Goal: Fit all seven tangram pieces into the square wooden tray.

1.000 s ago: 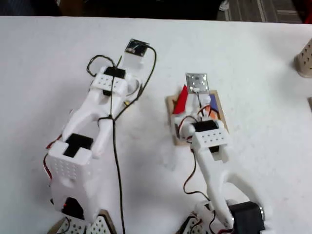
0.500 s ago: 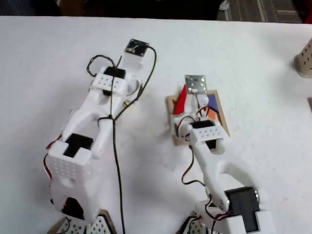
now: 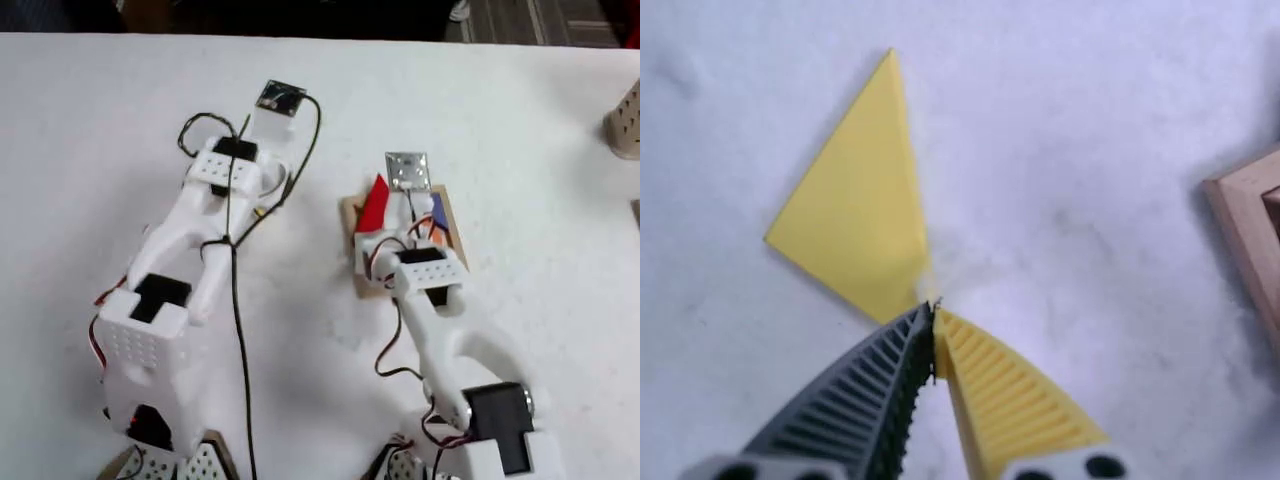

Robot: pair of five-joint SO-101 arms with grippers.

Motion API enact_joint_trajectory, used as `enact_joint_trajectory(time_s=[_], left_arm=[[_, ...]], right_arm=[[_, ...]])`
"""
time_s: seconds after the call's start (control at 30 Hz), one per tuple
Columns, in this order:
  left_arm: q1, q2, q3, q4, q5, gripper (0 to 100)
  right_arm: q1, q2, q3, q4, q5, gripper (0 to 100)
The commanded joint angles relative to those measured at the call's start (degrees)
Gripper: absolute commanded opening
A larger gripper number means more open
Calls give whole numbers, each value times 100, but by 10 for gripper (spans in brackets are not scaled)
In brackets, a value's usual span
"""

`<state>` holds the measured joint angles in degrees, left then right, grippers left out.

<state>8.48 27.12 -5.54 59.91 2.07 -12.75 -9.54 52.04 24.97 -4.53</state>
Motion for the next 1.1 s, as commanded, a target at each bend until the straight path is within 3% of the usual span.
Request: enact_joint_trajectory(time_s=[0.0, 0.47, 0.83, 1.07], left_arm=[[31, -48, -273, 53, 26, 31], [31, -48, -193, 26, 26, 31], [31, -48, -202, 18, 26, 31], [31, -48, -185, 18, 26, 31]], right_arm=[[13, 31, -35, -136, 466, 18], [48, -13, -18, 514, 782, 17], [101, -1402, 1116, 743, 774, 17], [892, -1851, 1204, 760, 730, 17]])
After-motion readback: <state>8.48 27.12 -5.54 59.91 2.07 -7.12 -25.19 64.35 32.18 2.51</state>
